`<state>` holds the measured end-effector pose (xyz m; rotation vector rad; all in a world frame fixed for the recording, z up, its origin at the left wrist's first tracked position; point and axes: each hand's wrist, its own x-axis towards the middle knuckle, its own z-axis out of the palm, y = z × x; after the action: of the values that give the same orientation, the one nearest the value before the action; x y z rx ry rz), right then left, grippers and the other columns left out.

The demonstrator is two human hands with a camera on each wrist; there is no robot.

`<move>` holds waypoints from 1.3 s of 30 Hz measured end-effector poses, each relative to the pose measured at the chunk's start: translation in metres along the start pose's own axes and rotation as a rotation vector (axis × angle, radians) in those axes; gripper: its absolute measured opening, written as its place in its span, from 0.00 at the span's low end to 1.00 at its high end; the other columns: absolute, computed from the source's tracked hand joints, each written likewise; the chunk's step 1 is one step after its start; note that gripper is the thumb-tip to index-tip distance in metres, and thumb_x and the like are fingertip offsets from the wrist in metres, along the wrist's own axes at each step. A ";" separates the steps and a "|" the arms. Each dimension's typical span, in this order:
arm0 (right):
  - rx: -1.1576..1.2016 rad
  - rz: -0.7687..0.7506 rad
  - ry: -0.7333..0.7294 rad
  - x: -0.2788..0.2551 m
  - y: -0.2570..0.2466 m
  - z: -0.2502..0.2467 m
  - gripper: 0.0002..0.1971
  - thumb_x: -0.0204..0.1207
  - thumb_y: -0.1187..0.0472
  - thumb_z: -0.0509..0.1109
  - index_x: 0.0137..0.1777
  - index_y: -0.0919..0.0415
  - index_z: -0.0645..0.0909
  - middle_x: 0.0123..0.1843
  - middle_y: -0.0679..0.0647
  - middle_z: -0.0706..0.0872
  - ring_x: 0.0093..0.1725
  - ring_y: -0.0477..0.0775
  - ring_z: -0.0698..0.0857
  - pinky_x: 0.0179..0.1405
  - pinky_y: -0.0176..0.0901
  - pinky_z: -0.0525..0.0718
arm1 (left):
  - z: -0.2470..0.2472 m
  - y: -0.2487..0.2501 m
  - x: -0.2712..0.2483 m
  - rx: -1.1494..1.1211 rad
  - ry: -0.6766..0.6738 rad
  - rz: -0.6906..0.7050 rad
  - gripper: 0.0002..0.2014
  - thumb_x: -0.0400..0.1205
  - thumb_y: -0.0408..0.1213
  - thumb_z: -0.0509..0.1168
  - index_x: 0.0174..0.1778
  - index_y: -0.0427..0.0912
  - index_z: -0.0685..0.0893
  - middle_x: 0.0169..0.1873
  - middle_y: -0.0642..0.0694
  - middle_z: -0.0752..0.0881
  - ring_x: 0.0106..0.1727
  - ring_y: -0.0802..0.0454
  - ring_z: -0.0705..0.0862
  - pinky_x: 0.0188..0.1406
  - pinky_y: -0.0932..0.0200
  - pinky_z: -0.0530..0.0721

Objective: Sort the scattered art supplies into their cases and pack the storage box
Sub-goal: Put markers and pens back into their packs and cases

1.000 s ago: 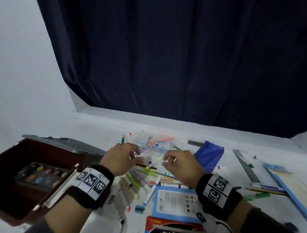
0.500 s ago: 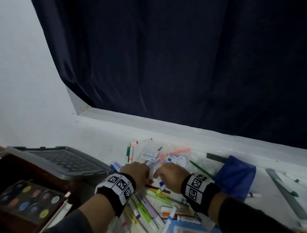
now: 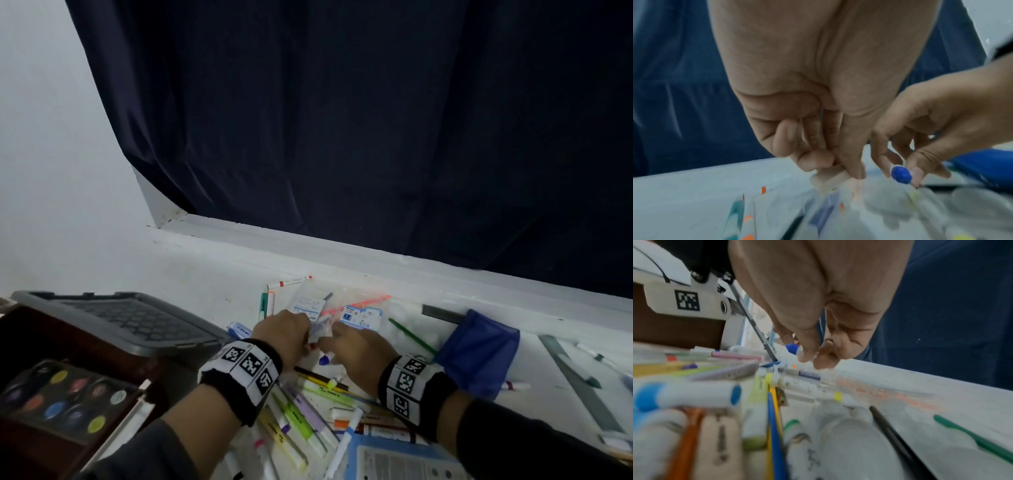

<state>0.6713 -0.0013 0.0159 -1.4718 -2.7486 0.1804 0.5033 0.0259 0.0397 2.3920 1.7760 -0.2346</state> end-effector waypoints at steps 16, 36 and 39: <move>0.248 0.260 0.431 -0.182 -0.043 -0.071 0.09 0.80 0.54 0.69 0.41 0.47 0.71 0.37 0.44 0.76 0.37 0.47 0.77 0.37 0.41 0.76 | -0.052 0.047 -0.178 -0.979 0.276 0.397 0.09 0.80 0.43 0.74 0.53 0.49 0.84 0.33 0.44 0.86 0.35 0.48 0.84 0.35 0.61 0.79; 1.000 0.653 0.166 -0.314 -0.101 0.048 0.06 0.79 0.64 0.74 0.46 0.62 0.78 0.30 0.61 0.89 0.27 0.56 0.89 0.29 0.45 0.89 | 0.104 0.149 -0.254 -0.951 -0.156 0.280 0.13 0.74 0.41 0.80 0.43 0.42 0.82 0.30 0.42 0.90 0.26 0.60 0.85 0.26 0.70 0.77; 0.971 0.639 0.165 -0.315 -0.098 0.053 0.07 0.78 0.65 0.74 0.46 0.64 0.78 0.31 0.58 0.87 0.25 0.47 0.86 0.29 0.39 0.87 | 0.111 0.151 -0.251 -0.857 -0.117 0.311 0.14 0.72 0.44 0.82 0.40 0.47 0.83 0.32 0.44 0.89 0.27 0.59 0.83 0.27 0.66 0.79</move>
<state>0.7613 -0.3222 -0.0144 -1.7691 -1.5147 1.1222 0.5720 -0.2758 -0.0102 1.9049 1.0891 0.3504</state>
